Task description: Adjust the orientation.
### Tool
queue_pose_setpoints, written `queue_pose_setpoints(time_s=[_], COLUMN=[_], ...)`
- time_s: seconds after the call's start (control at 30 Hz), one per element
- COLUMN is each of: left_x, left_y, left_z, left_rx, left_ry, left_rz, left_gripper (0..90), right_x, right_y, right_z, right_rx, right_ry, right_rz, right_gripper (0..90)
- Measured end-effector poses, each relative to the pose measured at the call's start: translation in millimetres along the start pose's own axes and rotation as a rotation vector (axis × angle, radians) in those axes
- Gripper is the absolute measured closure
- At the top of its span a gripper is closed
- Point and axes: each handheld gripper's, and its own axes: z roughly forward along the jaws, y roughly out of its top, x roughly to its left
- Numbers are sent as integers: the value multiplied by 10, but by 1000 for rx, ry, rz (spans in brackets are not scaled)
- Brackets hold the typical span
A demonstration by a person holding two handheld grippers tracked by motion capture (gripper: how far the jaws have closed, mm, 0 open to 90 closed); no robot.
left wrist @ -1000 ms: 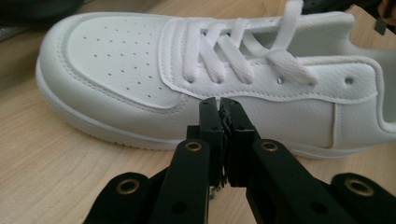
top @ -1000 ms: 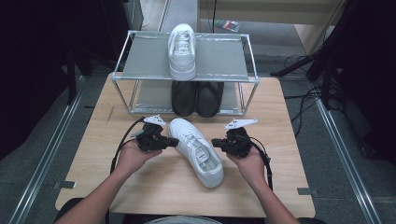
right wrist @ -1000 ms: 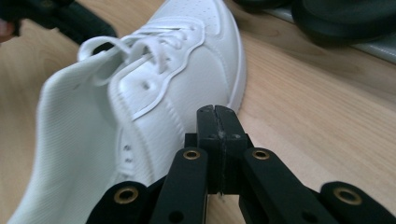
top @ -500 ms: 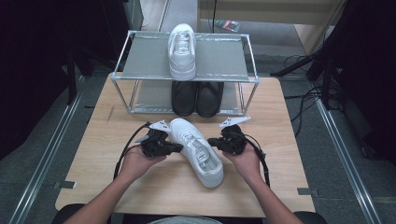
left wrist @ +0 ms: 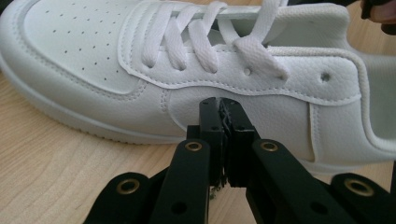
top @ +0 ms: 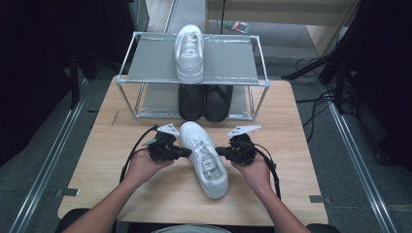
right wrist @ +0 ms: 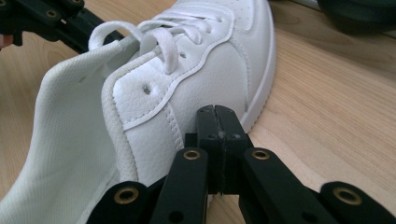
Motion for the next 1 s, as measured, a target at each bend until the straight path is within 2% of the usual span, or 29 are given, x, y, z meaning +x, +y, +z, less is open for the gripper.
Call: queue_pose_setpoints(time_s=[0.2, 0.57, 0.63, 0.67, 0.77, 0.87, 1.0], left_x=[24, 45, 61, 76, 78, 89, 83], left_y=[40, 117, 114, 107, 98, 83, 63], left_z=[32, 83, 61, 22, -37, -138, -244], left_rx=[-4, 0, 4, 5, -9, -28, -42], left_ry=[-4, -16, -17, -30, -28, -39, -28], left_rz=[-5, 2, -11, -25, -31, -42, -23], left_gripper=[892, 884, 856, 804, 769, 689, 556], right_x=[61, 42, 40, 55, 84, 142, 268], right_y=[-55, -117, -110, -94, -78, -68, -61], right_z=[-31, -98, -116, -154, -208, -284, -380], right_rx=[-11, -17, -18, -39, -67, -112, -170], right_ry=[-23, -35, -46, -58, -62, -55, -84], right_rz=[6, 26, 20, 22, 28, 26, 1], right_gripper=[900, 889, 870, 859, 833, 770, 670])
